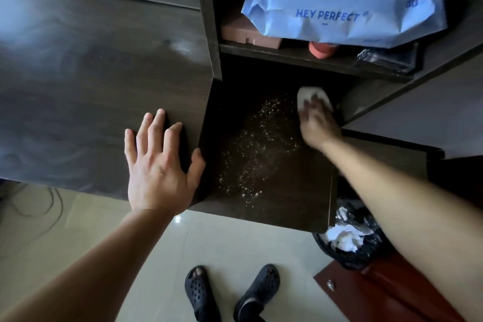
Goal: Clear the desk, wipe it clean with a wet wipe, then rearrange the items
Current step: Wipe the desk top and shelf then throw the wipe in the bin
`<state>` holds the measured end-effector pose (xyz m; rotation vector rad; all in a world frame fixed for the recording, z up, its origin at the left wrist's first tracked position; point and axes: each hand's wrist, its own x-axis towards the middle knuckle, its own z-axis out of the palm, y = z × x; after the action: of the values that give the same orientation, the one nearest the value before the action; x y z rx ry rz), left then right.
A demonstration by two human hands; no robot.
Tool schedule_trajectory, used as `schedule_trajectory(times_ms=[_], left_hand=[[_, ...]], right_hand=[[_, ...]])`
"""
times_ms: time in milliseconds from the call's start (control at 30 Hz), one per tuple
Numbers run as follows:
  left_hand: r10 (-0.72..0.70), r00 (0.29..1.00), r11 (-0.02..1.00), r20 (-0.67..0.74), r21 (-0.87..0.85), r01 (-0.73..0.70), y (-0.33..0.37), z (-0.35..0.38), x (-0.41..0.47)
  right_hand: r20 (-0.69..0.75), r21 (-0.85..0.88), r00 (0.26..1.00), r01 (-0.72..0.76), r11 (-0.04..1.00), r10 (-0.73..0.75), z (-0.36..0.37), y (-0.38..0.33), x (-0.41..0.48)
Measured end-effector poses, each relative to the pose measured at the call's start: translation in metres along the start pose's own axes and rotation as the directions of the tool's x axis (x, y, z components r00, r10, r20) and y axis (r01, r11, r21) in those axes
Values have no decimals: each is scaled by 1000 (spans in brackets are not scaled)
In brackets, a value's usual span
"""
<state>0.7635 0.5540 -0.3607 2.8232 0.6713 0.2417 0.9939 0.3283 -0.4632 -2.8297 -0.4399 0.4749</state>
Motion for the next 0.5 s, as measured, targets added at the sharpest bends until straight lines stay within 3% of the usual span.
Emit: schedule_trajectory(times_ms=[133,233,400,500], left_hand=[[-2,1000,1000,14,0,2,0,0,0],[-1,1000,1000,13,7,1,0,0,0],[-6,1000,1000,17,3,6,1,0,0],[-2,1000,1000,15,-1,2,0,-1,0]], right_hand=[[-24,-70,984,177,982,-179,22,17,-103],[-141,77,985,115,990,-103,17,19,-71],[-280,170,955,-46,984,93,11,-8,-9],[-267,219,962,114,969,-53,30,-6,-64]])
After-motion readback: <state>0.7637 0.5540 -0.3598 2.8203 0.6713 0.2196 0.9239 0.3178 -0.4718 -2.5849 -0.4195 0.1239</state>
